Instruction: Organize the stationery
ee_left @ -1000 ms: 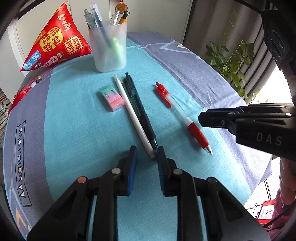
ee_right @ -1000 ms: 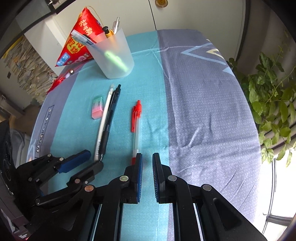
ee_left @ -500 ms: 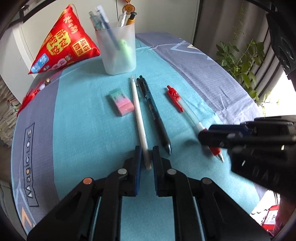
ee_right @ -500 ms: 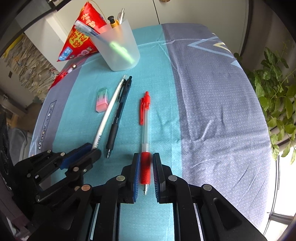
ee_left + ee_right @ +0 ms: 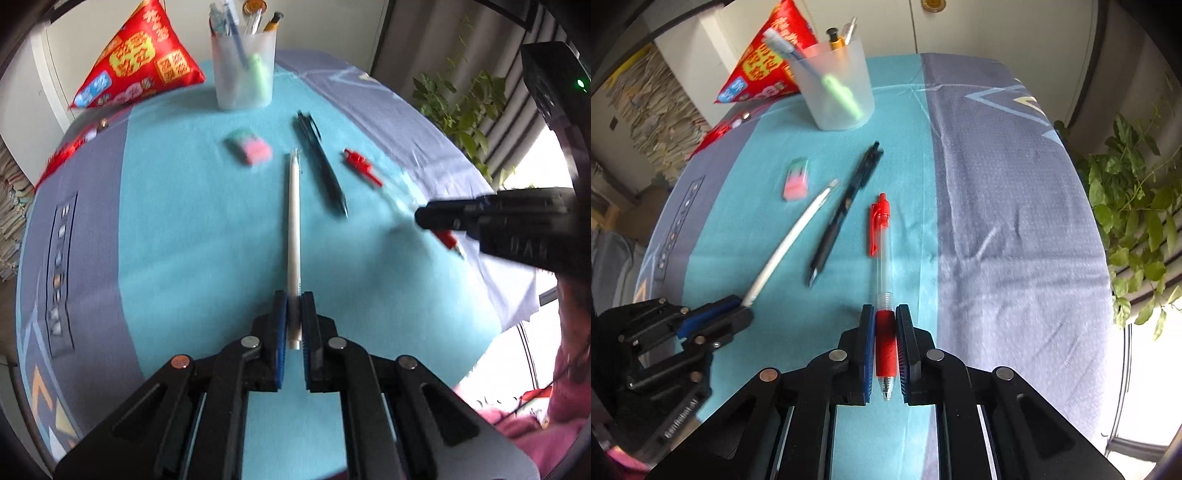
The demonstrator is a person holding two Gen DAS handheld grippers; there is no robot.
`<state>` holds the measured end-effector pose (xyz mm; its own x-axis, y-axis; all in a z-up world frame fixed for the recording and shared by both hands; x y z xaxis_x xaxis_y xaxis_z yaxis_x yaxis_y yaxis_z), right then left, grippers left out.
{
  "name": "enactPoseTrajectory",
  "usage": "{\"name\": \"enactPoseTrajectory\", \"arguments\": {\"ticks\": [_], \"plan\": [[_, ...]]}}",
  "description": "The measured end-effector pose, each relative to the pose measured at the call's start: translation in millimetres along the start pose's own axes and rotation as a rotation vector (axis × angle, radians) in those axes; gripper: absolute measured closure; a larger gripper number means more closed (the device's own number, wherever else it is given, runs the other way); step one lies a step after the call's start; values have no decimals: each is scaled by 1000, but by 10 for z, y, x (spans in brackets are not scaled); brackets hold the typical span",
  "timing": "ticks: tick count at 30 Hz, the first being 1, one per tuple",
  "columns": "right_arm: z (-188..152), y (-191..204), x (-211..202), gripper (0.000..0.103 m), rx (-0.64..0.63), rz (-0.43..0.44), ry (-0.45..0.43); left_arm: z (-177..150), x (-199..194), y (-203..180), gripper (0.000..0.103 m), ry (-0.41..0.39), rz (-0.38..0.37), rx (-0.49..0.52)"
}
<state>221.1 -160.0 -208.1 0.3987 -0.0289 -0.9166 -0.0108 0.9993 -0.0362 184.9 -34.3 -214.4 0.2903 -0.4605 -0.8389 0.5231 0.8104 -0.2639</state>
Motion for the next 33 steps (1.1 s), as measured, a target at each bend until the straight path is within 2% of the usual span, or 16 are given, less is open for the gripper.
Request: {"name": "enactPoseTrajectory", "arguments": {"ticks": [5,11,13,14,15,16,17,20,24,30,33], "plan": [[-267,10,-88,91,-60,0,22,-346,-196,-19,96,12,10,32],[-323,83,-72,91,-94,-14,23,-306,-134,-1,95,-2,41,31],[-264,78,-61,89,-80,-20,18,-247,-113,9,83,-4,46,28],[-231,77,-57,84,-78,-25,14,-214,-119,13,79,-7,43,27],[-196,76,-51,79,-77,-33,10,-153,-115,16,70,-16,44,28],[-152,74,-45,69,-74,-39,6,-89,-118,18,64,-29,48,29],[-100,73,-41,62,-67,-39,-3,-23,-120,17,63,-40,52,34],[40,80,-30,62,-46,-25,-25,204,-68,33,63,-56,50,38],[179,124,39,62,-51,-37,-20,419,89,39,65,-32,43,45],[223,214,115,62,-115,-51,-7,512,260,-10,79,15,20,78],[215,246,181,62,-139,-62,3,540,305,-17,81,16,15,90]]}}
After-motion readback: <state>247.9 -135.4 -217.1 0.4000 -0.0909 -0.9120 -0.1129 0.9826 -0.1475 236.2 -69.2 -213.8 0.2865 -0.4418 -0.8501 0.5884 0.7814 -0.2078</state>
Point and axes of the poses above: each gripper's, at about its wrist camera, not at the fingertips, and x roughly the way its jaws point, y to its left, z to its top, the point moved 4 cm from there along x, roughly the way its jaws point, and after that the axes turned 12 degrees about -z, right-handed, at the moved point
